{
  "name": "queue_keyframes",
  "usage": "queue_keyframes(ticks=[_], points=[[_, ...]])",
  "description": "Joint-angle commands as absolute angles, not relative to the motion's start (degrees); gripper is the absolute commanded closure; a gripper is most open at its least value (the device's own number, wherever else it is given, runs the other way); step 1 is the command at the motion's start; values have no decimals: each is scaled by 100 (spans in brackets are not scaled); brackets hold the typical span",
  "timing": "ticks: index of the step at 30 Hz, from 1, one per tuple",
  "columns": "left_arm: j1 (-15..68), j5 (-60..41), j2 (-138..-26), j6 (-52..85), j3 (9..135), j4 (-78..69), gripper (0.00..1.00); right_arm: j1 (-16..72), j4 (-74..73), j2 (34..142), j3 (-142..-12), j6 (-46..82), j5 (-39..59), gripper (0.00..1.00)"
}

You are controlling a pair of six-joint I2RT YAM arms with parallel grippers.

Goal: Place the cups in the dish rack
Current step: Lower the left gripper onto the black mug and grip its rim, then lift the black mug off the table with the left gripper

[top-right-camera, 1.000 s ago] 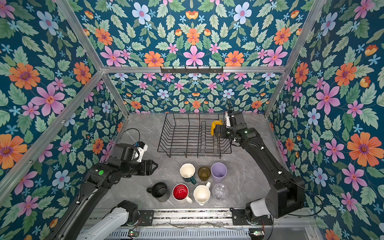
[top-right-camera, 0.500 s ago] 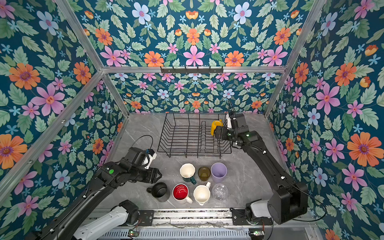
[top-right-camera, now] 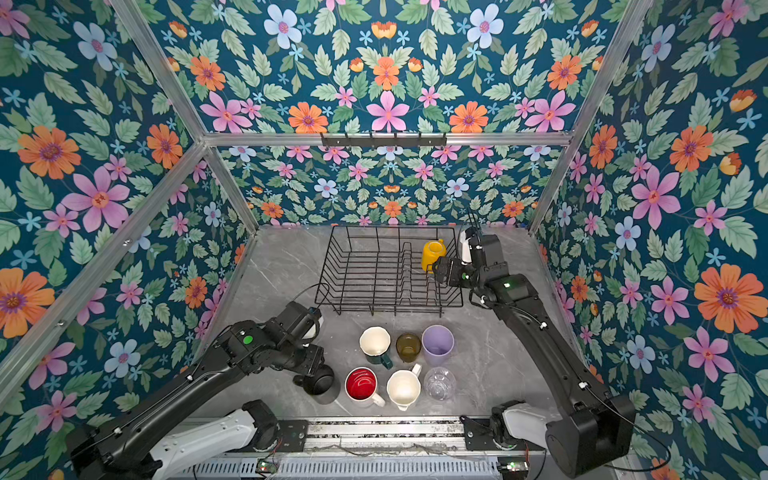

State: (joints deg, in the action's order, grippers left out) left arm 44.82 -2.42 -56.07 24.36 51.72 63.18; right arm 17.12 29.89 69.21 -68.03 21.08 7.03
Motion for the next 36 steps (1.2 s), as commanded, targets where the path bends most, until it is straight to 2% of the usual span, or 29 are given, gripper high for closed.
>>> queue_keyframes(ticks=[1,16,36], points=[[4578,-14,-5738,2584,5177,6473,44,1717,2970,6804,-6803,2145,620,1],[4947,137,-6094,2864,5039,6630,49,1721,2918,6435,-6680,2141,555,1],[4992,160,-6560,3153,4765,6289,57,1723,2928,6142,-6557,2059,426,1]])
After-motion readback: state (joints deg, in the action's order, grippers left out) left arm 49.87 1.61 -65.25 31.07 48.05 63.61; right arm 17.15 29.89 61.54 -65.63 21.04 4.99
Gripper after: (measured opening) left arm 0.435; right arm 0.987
